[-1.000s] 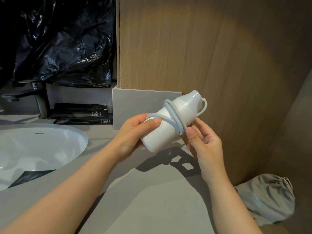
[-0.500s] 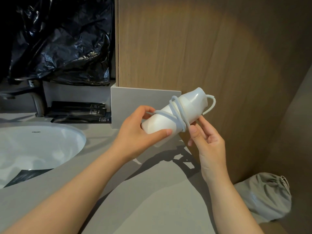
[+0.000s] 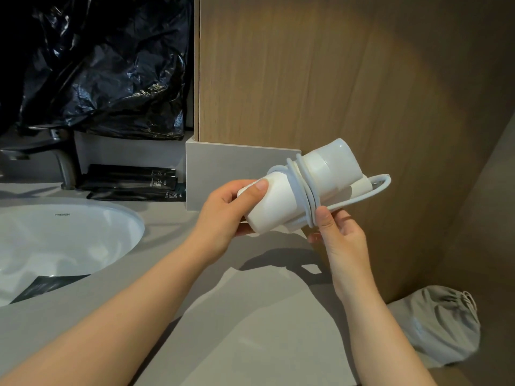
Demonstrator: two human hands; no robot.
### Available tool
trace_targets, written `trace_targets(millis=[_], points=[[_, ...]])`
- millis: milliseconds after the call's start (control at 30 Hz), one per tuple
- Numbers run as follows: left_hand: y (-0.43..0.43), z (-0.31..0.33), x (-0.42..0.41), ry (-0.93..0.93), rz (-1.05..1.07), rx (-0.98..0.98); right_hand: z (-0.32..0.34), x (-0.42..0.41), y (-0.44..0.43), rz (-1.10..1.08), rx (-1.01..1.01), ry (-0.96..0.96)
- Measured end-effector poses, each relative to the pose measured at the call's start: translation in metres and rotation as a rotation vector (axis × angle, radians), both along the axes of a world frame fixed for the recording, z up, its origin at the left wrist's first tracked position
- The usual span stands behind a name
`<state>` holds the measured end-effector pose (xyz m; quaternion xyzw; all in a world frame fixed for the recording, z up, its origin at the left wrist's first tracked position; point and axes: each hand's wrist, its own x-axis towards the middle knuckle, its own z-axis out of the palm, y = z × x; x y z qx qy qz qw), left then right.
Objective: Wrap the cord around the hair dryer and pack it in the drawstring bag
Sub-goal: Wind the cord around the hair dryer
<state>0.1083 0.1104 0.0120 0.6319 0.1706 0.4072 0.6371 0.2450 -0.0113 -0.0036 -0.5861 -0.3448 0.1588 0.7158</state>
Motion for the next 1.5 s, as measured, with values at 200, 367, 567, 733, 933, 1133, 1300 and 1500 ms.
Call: trace_targets(millis=[200,367,567,733,933,1133,1300,1500], points=[[-0.003,-0.005,-0.002,0.105,0.095,0.21,-0.003,-0.004,0.002,-0.08,0.003,-0.024],[0.003,-0.002,-0.001,-0.007,0.103,0.002,-0.003,-0.006,-0.001,-0.032,0.046,-0.147],[0.014,0.002,-0.008,0.035,0.097,-0.057,-0.002,-0.009,-0.001,0.008,0.076,-0.19],[0.001,0.0,-0.004,-0.004,0.244,0.146,-0.003,-0.007,-0.002,-0.026,0.107,-0.182],[0.001,-0.002,-0.009,0.054,0.17,0.33,-0.001,-0.006,-0.003,-0.093,0.138,-0.144],[0.001,-0.002,-0.007,-0.025,0.052,0.037,0.001,-0.009,-0.004,-0.032,0.161,-0.06],[-0.005,-0.004,-0.002,0.086,-0.007,-0.036,0.0,-0.006,-0.005,0.031,0.16,0.049],[-0.005,-0.009,-0.001,0.211,0.059,0.255,0.001,-0.009,-0.003,-0.015,0.164,0.014]])
